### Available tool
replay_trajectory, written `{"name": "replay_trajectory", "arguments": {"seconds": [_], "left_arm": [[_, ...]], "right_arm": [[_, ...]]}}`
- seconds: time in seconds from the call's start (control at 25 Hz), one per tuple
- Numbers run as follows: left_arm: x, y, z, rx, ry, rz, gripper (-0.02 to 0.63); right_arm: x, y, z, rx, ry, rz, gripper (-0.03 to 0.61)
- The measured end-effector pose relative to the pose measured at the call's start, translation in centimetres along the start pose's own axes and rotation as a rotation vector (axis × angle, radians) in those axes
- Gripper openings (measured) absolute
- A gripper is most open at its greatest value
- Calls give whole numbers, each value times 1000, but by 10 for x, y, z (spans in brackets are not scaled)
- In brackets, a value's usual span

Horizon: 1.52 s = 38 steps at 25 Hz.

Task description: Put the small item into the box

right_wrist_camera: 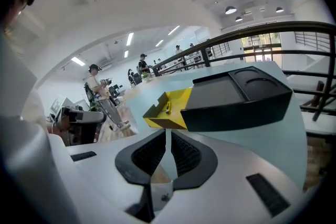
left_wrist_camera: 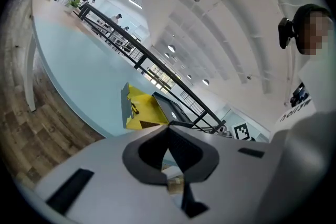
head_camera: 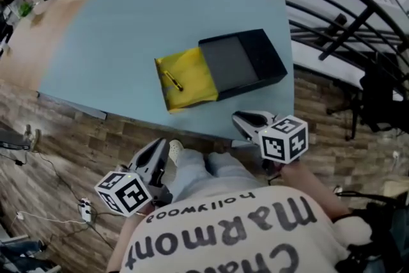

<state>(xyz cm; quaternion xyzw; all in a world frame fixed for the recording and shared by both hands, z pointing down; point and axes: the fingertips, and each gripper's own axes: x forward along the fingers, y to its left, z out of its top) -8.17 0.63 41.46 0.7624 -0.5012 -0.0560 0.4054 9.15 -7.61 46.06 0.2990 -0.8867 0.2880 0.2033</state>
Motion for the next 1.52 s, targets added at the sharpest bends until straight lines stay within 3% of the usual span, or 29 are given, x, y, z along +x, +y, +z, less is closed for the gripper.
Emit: {"name": "replay_trajectory", "arguments": {"seconds": [0.4,1.52], "left_arm": [[-12,-29,-67,-8,26,24,2],[-32,-64,-101,36,59,9,2]], "right_arm": [[-58,-20,-54,66,-48,-28,48],[-105,-18,-95,102,-85,-58,44]]}}
